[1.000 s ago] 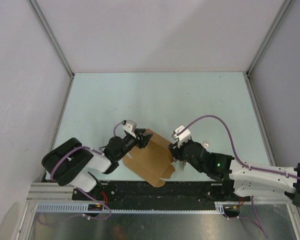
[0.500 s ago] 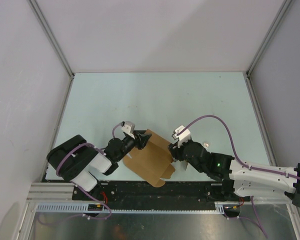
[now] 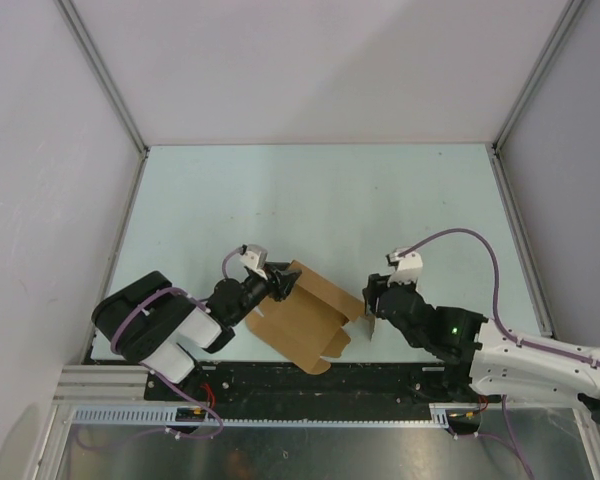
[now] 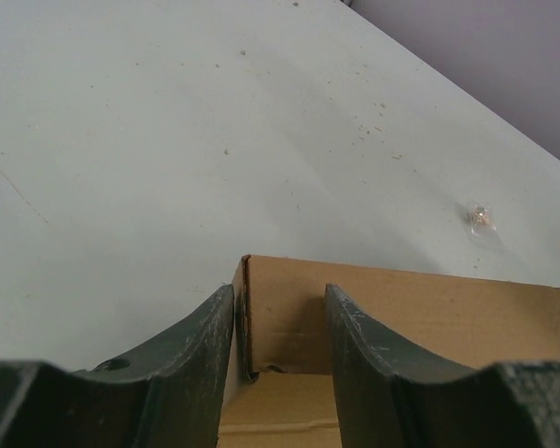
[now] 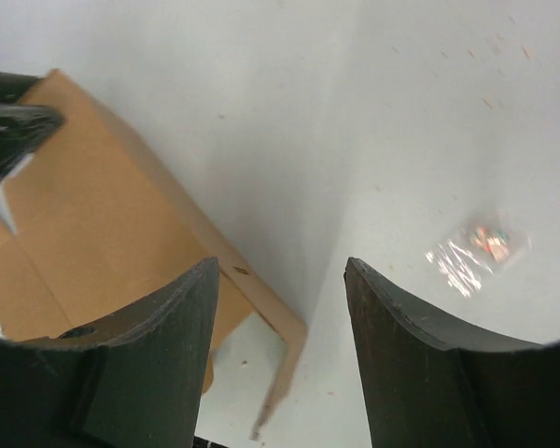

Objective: Fold the paper box

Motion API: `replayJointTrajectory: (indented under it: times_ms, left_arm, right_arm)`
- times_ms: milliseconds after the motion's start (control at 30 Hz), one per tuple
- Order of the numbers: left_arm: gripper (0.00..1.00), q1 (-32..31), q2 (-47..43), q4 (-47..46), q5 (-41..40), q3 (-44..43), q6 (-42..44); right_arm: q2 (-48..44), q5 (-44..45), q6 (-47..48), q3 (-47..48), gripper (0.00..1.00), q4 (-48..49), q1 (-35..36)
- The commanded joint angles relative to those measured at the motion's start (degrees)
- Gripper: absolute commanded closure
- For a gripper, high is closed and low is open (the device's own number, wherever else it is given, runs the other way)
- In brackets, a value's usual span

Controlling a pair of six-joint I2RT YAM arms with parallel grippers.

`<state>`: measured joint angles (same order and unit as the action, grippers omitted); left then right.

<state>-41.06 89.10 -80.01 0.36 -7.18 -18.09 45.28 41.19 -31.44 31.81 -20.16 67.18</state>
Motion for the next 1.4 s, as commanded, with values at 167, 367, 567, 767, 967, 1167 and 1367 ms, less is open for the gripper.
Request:
replayJointTrajectory:
  times_ms: [167, 367, 567, 767, 967, 1167, 1367]
  left_arm:
    - [0.49, 0.28, -0.68, -7.36, 0.61, 1.29, -0.72]
    - [0.47, 0.36, -1.03, -7.36, 0.96, 0.76, -0.46]
    - [0.46, 0.63, -1.38, -7.36, 1.66, 0.59, -0.46]
    - [0.46, 0.72, -1.38, -7.36, 1.92, 0.33, -0.28]
    - [0.46, 0.72, -1.21, -7.36, 2.45, 0.06, -0.28]
    - [0.45, 0.89, -2.26, -7.36, 2.63, 0.06, -0.19]
    - [0.4, 1.07, -6.74, -5.87, 3.42, -0.29, -0.02]
  right_arm:
    - [-2.38, -0.4, -15.67, 0.36, 0.27, -10.69, -1.17]
    - [-4.58, -4.17, -11.9, 0.44, 0.31, -10.95, -1.17]
    - [-3.18, -9.89, -2.93, 0.79, 0.41, -8.4, -2.22]
    - [-2.83, -12.18, -10.9, 1.32, 0.39, -12.62, -3.63]
    - [-0.19, -16.31, -14.61, 2.64, 0.42, -14.81, -3.63]
    - [3.76, -15.79, -16.63, 3.52, 0.54, -17.37, -3.63]
    - [3.77, -13.07, -16.73, 3.43, 0.61, -17.46, -3.9]
